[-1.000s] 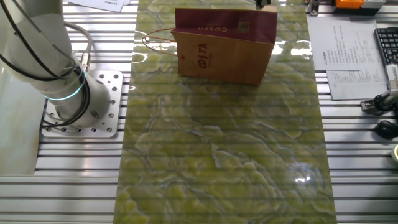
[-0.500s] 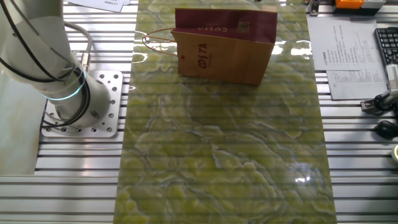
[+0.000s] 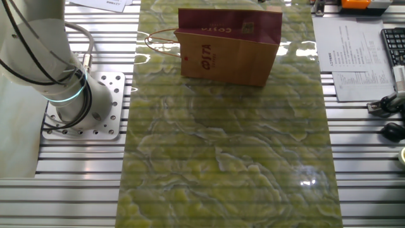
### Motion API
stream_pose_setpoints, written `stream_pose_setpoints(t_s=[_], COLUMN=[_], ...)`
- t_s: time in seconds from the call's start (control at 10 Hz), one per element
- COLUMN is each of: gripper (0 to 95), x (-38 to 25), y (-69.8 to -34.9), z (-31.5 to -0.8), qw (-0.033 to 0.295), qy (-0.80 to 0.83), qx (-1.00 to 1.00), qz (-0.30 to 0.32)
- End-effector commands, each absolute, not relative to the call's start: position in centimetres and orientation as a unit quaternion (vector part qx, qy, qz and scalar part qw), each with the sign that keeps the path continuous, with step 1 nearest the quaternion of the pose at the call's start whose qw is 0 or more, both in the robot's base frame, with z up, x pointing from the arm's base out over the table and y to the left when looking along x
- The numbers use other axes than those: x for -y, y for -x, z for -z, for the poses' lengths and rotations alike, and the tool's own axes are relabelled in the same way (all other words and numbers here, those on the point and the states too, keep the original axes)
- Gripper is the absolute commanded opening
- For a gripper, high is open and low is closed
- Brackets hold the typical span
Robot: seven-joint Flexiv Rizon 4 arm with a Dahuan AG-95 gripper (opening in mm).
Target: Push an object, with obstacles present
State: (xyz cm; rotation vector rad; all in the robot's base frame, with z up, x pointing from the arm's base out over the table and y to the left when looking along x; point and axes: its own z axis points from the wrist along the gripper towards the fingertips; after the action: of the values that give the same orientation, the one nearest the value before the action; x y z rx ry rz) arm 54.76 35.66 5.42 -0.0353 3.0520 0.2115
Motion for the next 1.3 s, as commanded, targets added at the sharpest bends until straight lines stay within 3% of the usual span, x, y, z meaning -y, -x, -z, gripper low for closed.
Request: stream_pose_setpoints(t_s=[0.1, 0.8, 1.3], gripper=[0.0, 0.0, 0.0], x=[-35.7, -35.7, -34.4], y=[-54.8, -55.1, -57.1], z=[-5.5, -3.1, -3.4], qw=[-0.018, 0.004, 0.026], qy=[0.011, 0.020, 0.039], qx=[-0.997, -0.996, -0.997], qz=[-0.081, -0.085, -0.063])
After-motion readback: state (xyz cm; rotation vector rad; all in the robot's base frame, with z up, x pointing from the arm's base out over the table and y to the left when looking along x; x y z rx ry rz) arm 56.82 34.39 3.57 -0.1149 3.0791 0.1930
